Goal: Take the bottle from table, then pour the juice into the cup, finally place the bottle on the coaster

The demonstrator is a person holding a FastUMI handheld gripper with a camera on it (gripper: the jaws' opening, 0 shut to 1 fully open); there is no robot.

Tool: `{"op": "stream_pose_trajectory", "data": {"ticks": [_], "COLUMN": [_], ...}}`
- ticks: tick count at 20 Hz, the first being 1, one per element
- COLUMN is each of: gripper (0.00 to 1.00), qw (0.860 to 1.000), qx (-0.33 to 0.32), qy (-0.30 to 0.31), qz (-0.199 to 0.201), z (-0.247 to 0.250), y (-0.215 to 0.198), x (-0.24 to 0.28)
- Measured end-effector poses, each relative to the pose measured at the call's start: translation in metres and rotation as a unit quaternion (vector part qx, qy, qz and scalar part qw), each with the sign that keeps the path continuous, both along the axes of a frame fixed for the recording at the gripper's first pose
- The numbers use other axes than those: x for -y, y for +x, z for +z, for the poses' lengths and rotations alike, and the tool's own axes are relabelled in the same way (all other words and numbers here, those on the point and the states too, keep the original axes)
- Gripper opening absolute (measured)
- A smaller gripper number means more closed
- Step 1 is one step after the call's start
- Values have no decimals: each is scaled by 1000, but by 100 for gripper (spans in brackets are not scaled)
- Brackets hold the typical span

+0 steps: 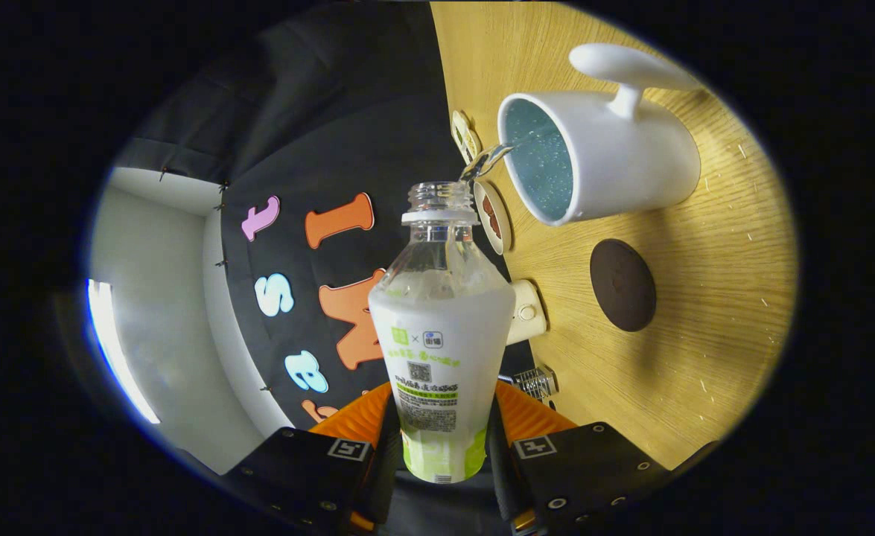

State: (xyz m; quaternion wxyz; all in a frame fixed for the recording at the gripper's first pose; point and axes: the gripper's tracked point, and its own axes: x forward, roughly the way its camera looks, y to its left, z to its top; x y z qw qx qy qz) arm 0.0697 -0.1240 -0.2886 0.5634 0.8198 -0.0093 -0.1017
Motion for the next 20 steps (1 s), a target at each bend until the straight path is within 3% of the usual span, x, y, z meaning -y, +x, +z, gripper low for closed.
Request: {"op": "stream_pose_trajectory", "data": {"ticks": [20], "gripper": [55], "qw": [997], "qx": [33], "qy": [69], "qz": [-23], "z": [19], "y": [9], "x": [-4]}}
